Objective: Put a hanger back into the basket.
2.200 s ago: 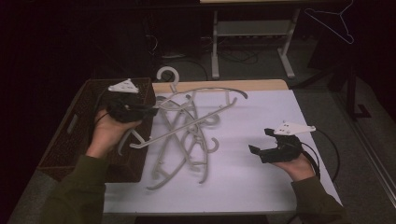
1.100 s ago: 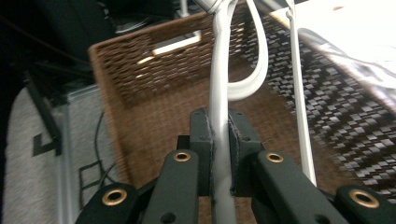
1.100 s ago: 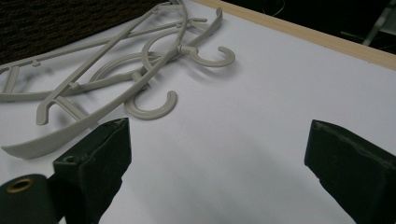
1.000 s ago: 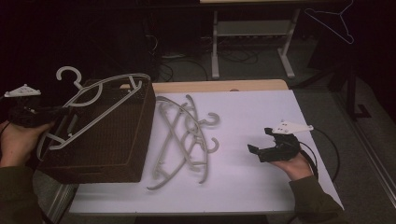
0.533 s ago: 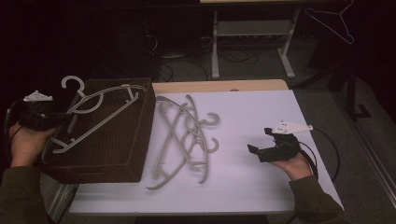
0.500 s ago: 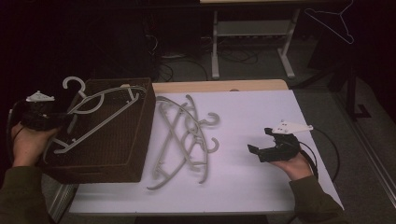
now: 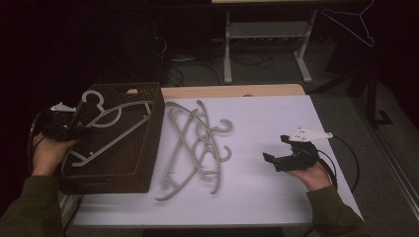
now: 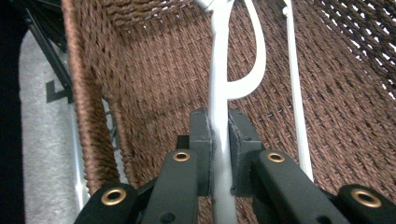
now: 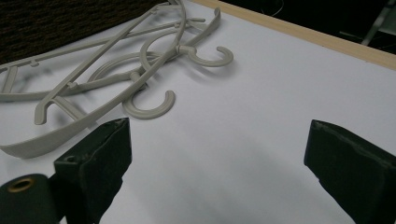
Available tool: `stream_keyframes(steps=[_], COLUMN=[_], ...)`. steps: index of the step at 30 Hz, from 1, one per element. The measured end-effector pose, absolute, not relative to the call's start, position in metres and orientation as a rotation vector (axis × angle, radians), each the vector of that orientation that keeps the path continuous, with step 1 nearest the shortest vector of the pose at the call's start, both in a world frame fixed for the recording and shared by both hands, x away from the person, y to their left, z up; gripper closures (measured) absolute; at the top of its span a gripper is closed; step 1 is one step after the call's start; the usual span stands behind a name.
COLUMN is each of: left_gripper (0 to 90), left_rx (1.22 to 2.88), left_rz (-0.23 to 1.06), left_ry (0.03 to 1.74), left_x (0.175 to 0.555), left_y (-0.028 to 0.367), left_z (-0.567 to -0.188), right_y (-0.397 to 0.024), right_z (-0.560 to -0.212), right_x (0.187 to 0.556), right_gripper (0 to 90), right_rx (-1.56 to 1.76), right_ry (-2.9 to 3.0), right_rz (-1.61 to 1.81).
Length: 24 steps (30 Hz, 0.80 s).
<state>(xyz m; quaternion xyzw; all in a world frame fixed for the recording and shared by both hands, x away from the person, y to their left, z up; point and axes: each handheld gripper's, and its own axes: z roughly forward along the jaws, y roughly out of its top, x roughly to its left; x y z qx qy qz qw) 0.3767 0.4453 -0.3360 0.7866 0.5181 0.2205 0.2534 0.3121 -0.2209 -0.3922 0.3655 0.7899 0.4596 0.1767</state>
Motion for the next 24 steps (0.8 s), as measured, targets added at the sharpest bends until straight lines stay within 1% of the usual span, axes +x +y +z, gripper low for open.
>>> stream_keyframes(steps=[3,4,5,7,11,16,19,24], left_gripper=[80.2,73.5,68.7,61.6,50.7,35.7,30.8,25.5], left_rx=[2.136,2.118,2.11,2.096,2.039,1.928,1.9,1.874], left_rz=[0.569,0.562,0.562,0.574,0.546,0.469,0.43,0.393], left_ry=[1.403,1.4,1.394,1.389,1.342,1.258,1.188,1.079], left_x=[0.376,0.375,0.375,0.373,0.371,0.368,0.366,0.362], left_y=[0.447,0.448,0.448,0.448,0.443,0.428,0.414,0.386], left_z=[-0.338,-0.338,-0.337,-0.333,-0.328,-0.318,-0.313,-0.304], right_y=[-0.22,-0.22,-0.219,-0.219,-0.218,-0.213,-0.21,-0.205], right_z=[-0.393,-0.393,-0.393,-0.392,-0.392,-0.392,-0.392,-0.39], right_x=[0.312,0.312,0.312,0.312,0.312,0.311,0.311,0.31], right_gripper=[7.2,7.3,7.2,7.3,7.3,7.4,7.5,7.6], right_rx=[1.028,1.026,1.027,1.024,1.02,1.025,1.01,1.013], right_ry=[2.244,2.243,2.243,2.24,2.243,2.259,2.261,2.271], right_rz=[1.296,1.297,1.299,1.3,1.303,1.295,1.296,1.299])
